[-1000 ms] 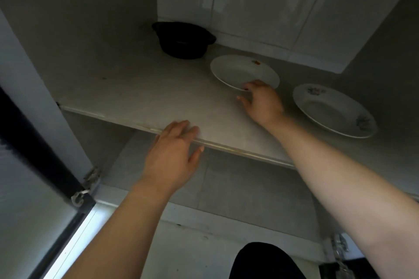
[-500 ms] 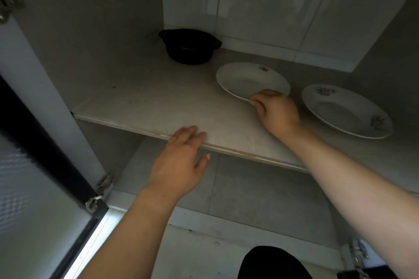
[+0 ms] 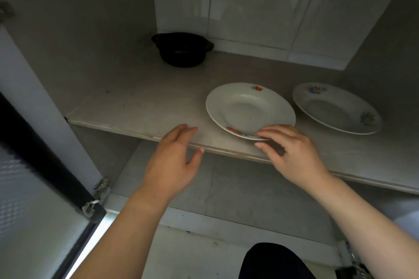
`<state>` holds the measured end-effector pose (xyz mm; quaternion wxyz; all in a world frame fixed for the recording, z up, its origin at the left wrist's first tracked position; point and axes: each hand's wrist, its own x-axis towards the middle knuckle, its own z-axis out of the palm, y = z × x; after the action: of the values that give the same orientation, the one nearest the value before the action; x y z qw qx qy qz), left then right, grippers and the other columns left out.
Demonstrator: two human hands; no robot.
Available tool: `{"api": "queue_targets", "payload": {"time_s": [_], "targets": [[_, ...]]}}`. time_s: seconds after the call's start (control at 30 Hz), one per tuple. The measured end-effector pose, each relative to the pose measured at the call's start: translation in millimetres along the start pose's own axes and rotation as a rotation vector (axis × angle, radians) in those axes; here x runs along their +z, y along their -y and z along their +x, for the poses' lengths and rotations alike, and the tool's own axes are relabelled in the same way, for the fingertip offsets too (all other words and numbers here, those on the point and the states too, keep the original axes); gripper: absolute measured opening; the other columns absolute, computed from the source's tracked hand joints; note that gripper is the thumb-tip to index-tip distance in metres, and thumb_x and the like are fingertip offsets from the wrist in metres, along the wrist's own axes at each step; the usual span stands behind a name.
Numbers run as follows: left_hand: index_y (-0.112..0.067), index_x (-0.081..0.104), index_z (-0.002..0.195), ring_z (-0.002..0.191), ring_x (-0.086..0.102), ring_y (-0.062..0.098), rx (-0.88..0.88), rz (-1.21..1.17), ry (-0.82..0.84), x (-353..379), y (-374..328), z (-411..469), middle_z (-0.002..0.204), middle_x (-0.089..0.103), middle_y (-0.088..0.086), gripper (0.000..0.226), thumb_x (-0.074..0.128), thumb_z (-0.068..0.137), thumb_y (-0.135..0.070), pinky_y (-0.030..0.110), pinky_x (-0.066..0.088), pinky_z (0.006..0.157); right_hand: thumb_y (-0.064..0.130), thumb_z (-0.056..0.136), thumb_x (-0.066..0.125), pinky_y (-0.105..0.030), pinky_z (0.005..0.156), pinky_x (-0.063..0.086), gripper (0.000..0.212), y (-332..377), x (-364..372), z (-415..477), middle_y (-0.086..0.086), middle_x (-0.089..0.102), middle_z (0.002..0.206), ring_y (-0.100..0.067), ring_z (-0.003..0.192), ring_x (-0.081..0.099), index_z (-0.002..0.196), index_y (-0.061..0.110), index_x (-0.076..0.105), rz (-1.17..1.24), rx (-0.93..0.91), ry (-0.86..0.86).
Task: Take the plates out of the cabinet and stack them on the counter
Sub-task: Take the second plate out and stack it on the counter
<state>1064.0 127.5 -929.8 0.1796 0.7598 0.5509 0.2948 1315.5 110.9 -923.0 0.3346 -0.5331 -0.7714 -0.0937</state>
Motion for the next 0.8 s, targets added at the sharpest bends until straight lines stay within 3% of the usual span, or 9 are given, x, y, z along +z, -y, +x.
{"api": "queue_targets", "payload": {"time_s": [0.23, 0.4, 0.57, 0.63, 0.7, 0.8], "targets": [[-0.016, 0.048, 0.133, 0.129, 0.042, 0.019, -0.02, -0.082, -0.052, 3.1, -17.9, 9.8, 0.14, 0.045, 0.005, 0.045, 0.054, 0.09, -0.029, 0.023, 0.032, 0.103, 0.024, 0.083, 0.062, -0.032, 0.078, 0.052, 0.017, 3.7, 1.4, 1.0, 0.0, 0.073, 0.092, -0.02, 0.086, 0.067, 0.09, 0.012, 0.073, 0.04, 0.031, 0.038], [-0.019, 0.049, 0.131, 0.122, 0.047, 0.014, -0.04, -0.182, -0.09, 4.5, -33.0, 7.9, 0.134, 0.05, -0.001, 0.041, 0.053, 0.091, -0.03, 0.015, 0.03, 0.091, 0.031, 0.084, 0.057, -0.027, 0.081, 0.047, 0.024, 9.5, -9.4, -10.1, 0.003, 0.072, 0.094, -0.014, 0.086, 0.065, 0.092, 0.016, 0.074, 0.077, 0.028, 0.062], [-0.019, 0.042, 0.136, 0.124, 0.048, 0.017, -0.099, -0.281, -0.077, 12.3, -44.2, 11.1, 0.138, 0.047, 0.001, 0.051, 0.055, 0.089, -0.035, 0.03, 0.041, 0.1, 0.029, 0.078, 0.067, -0.027, 0.082, 0.052, 0.02, 13.4, -27.6, -23.5, 0.005, 0.072, 0.096, -0.01, 0.089, 0.065, 0.093, 0.017, 0.074, 0.121, 0.033, 0.109], [-0.021, 0.042, 0.135, 0.121, 0.052, 0.017, -0.142, -0.367, -0.063, 16.2, -48.5, 16.7, 0.135, 0.05, 0.001, 0.061, 0.056, 0.08, -0.045, 0.04, 0.045, 0.101, 0.036, 0.078, 0.067, -0.017, 0.088, 0.046, 0.027, 9.5, -35.3, -22.9, 0.006, 0.07, 0.099, -0.003, 0.093, 0.061, 0.094, 0.016, 0.074, 0.191, 0.1, 0.081], [-0.023, 0.042, 0.132, 0.116, 0.056, 0.018, -0.191, -0.42, -0.061, 21.3, -50.2, 22.9, 0.13, 0.054, 0.001, 0.063, 0.056, 0.075, -0.045, 0.041, 0.047, 0.098, 0.035, 0.077, 0.069, -0.011, 0.093, 0.041, 0.029, 2.1, -40.7, -18.5, 0.007, 0.067, 0.103, -0.001, 0.099, 0.059, 0.097, 0.015, 0.072, 0.269, 0.227, -0.006], [-0.021, 0.045, 0.128, 0.106, 0.059, 0.019, -0.208, -0.449, -0.087, 25.9, -53.6, 29.3, 0.115, 0.059, -0.004, 0.047, 0.059, 0.083, -0.016, 0.027, 0.044, 0.085, 0.024, 0.078, 0.072, -0.023, 0.097, 0.044, 0.027, -11.7, -39.0, -9.2, 0.004, 0.063, 0.112, -0.007, 0.107, 0.057, 0.103, 0.015, 0.069, 0.279, 0.434, -0.107]]}}
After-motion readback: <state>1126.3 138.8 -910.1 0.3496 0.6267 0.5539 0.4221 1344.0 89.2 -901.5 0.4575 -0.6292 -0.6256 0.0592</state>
